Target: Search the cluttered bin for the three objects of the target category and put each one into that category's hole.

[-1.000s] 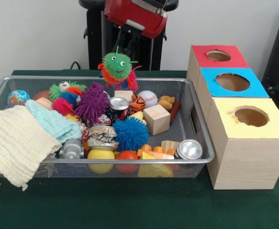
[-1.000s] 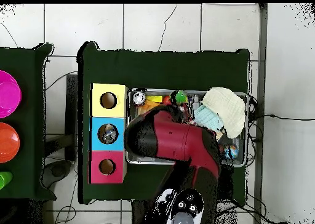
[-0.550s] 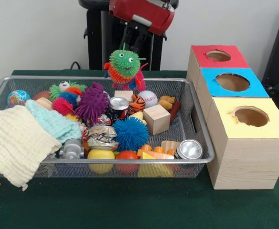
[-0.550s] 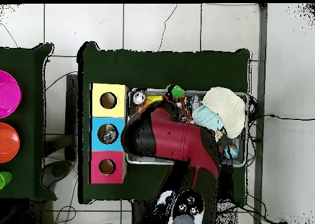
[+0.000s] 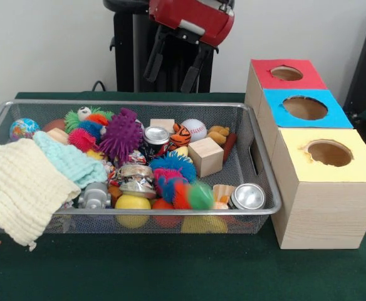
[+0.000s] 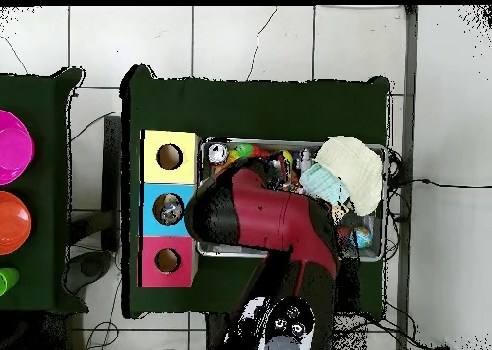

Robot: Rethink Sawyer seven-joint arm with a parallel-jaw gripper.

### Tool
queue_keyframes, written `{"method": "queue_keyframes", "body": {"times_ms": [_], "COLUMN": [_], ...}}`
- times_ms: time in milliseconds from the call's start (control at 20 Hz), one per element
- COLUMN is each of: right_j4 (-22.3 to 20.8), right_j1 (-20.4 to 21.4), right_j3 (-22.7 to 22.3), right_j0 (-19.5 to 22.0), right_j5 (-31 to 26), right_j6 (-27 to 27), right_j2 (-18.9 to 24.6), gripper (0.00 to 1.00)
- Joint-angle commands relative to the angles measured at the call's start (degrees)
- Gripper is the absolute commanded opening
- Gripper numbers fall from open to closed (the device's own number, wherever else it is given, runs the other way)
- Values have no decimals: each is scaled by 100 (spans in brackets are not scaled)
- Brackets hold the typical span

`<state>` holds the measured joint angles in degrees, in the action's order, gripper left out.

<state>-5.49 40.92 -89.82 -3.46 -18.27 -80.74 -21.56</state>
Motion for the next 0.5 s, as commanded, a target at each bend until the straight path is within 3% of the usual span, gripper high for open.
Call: {"method": "queue_keyframes", "body": {"times_ms": [50,300,400,500], "right_j4": [-196,-128,-17,206], "right_j1": [-63,-62,0,192], "right_j3": [-129,-83,-162,-459], "right_j0": [-32,-23,77,426], "right_j5": [-399,-626,-652,-424], "right_j6": [-578,-532,-518,-463], "right_j2": [431,496,686,1237], "gripper": [100,100,100,100]}}
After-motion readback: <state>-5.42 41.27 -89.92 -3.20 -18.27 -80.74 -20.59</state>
